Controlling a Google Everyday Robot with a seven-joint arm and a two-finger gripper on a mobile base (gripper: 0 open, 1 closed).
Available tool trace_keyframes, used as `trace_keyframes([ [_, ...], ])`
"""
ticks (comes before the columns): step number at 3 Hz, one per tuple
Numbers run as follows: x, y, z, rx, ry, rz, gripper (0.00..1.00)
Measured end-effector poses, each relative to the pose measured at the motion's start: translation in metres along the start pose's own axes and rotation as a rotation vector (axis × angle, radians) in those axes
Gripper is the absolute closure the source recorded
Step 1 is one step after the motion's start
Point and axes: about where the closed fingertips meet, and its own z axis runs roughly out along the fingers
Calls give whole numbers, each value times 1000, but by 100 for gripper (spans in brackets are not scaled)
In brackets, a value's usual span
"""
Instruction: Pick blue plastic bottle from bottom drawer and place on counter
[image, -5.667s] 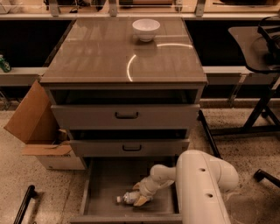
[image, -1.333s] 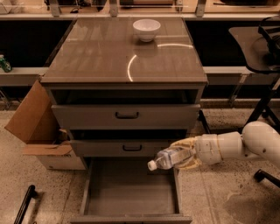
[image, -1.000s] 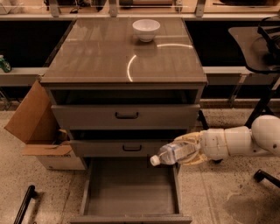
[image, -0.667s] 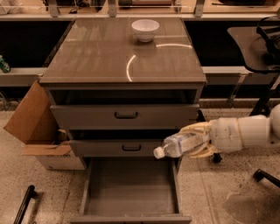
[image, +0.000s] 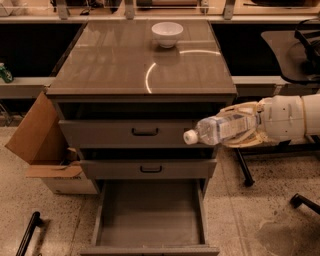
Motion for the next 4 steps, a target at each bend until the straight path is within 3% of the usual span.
trace_keyframes([
  [1, 0, 0, 0, 0, 0, 0, 100],
  [2, 5, -25, -3, -21, -16, 13, 100],
  [3, 14, -74, 4, -68, -16, 50, 100],
  [4, 24, -109, 20, -116, 26, 95, 100],
])
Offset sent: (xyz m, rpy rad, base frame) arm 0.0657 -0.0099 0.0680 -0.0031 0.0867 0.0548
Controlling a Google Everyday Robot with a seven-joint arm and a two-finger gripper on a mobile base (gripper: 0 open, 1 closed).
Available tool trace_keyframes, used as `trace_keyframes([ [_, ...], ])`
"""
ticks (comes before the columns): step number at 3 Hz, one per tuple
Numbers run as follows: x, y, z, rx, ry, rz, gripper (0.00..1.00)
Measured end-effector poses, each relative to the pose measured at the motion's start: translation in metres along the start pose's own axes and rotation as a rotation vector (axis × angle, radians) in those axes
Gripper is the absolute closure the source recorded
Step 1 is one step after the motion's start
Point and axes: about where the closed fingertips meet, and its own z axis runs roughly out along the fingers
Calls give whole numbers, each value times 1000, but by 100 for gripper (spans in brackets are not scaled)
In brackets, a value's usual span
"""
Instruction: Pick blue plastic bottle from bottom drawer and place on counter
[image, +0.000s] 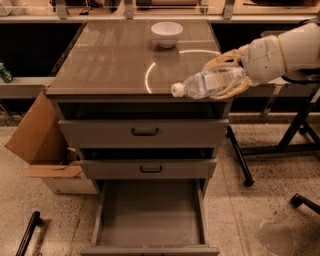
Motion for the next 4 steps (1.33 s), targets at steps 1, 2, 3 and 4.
trace_keyframes([
  [1, 9, -24, 22, -29, 69, 71, 100],
  [2, 26, -41, 59, -26, 101, 182, 100],
  [3, 41, -53, 77, -22, 111, 239, 100],
  [4, 60, -67, 93, -32, 146, 276, 100],
])
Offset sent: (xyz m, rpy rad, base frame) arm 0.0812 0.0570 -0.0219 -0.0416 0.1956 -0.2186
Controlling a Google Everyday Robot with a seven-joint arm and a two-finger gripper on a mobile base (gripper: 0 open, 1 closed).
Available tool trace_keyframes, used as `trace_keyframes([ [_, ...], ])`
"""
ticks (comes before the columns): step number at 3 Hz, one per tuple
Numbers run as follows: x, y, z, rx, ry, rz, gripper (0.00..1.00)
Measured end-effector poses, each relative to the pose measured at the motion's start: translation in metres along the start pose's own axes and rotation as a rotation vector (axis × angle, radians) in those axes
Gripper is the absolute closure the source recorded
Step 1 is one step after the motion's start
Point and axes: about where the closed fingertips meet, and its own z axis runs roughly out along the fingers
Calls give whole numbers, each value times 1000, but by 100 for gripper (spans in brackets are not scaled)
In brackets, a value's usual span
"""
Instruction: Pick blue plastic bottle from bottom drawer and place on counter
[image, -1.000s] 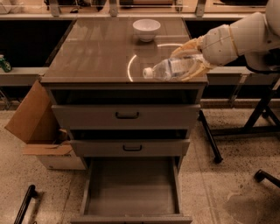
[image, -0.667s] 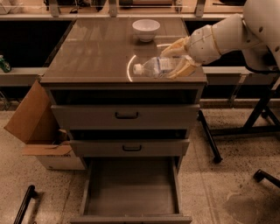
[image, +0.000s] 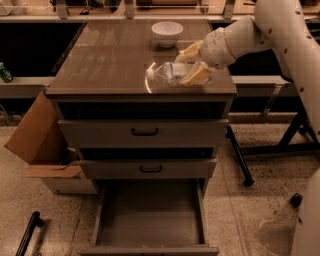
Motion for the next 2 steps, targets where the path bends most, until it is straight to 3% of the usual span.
trace_keyframes([
  [2, 27, -38, 19, 27, 88, 70, 100],
])
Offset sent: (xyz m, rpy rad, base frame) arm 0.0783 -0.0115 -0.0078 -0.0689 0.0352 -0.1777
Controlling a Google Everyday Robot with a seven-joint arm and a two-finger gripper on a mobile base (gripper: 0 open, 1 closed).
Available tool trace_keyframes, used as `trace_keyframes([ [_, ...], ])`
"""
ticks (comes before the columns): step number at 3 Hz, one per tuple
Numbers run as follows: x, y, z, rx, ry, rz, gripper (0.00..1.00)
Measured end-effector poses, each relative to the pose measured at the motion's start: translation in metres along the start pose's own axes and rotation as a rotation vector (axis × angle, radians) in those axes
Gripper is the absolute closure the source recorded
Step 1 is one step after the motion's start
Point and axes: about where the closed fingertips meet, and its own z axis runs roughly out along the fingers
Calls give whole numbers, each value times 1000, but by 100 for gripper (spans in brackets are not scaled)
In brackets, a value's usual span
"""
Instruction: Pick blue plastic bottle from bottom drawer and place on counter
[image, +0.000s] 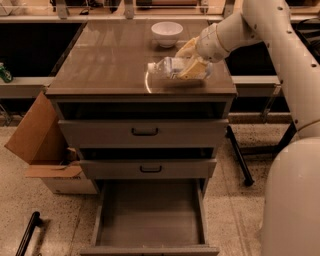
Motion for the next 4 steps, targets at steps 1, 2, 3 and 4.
trace_keyframes([
  [1, 11, -14, 11, 29, 38, 21, 81],
  [2, 19, -28, 12, 85, 71, 22, 58],
  [3, 22, -40, 9, 136, 92, 21, 34],
  [4, 23, -46, 7, 160, 102, 18, 11],
])
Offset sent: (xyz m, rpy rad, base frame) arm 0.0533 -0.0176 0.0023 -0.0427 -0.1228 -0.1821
